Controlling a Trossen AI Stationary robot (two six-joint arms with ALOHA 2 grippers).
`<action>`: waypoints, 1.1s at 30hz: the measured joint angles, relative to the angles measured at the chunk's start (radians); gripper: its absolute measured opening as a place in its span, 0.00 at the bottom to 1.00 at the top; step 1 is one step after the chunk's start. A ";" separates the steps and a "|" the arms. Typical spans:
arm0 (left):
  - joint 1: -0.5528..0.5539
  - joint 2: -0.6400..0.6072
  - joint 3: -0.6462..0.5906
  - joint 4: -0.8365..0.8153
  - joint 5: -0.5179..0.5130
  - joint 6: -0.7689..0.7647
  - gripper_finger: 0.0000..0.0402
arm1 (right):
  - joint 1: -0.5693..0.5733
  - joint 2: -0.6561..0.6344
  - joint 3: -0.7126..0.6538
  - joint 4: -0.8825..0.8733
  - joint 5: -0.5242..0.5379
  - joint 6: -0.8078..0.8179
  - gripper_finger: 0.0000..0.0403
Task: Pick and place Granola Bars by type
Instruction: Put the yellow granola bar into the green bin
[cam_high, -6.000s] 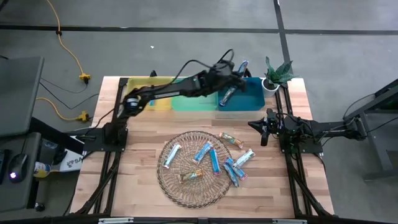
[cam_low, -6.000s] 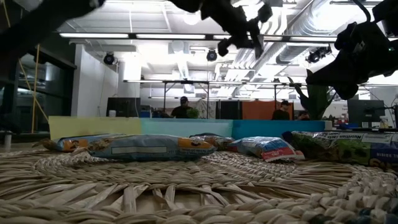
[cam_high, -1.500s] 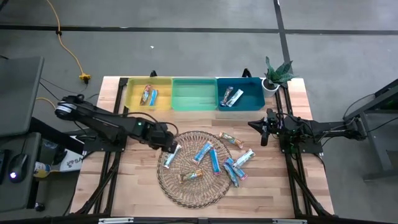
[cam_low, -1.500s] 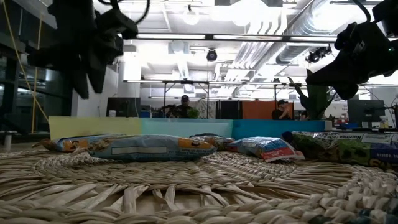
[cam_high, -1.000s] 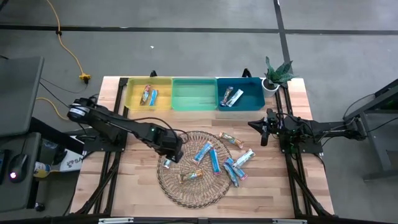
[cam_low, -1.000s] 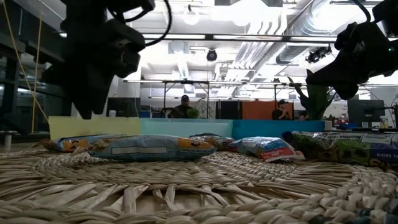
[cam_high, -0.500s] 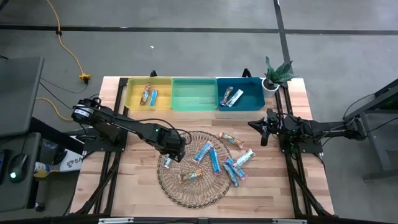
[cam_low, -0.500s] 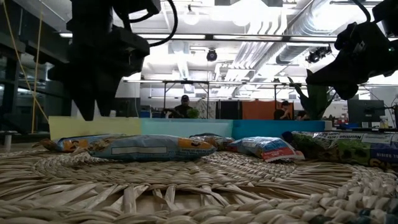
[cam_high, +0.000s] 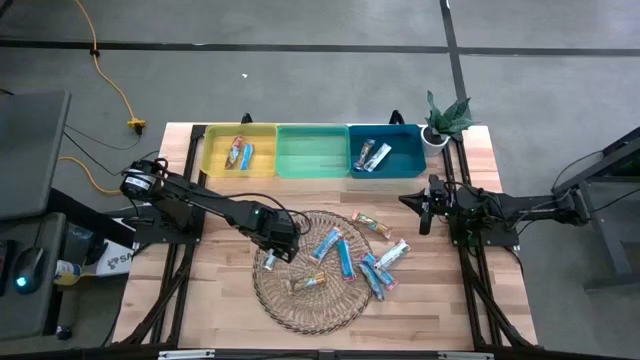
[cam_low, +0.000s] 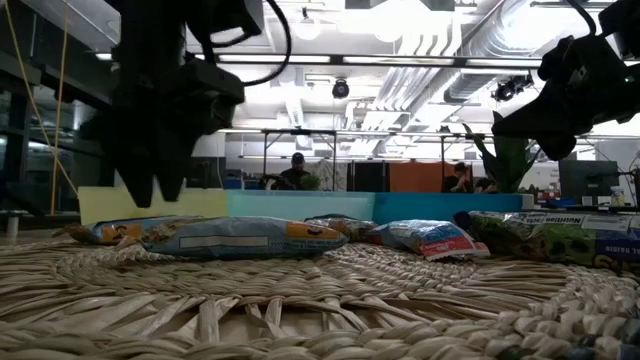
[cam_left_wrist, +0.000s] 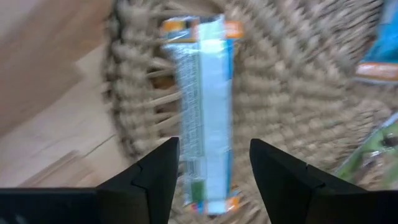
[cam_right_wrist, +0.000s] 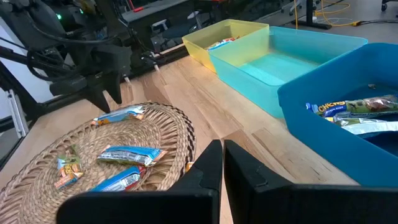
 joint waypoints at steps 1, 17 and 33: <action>0.000 0.011 0.002 0.009 0.008 0.003 0.48 | 0.000 0.000 0.000 0.000 0.000 0.000 0.00; 0.000 0.107 0.000 0.036 0.043 0.010 0.48 | 0.000 0.023 -0.001 0.000 0.002 0.000 0.00; 0.000 0.107 0.000 0.037 0.045 0.010 0.31 | 0.000 0.027 -0.001 0.000 0.001 0.000 0.00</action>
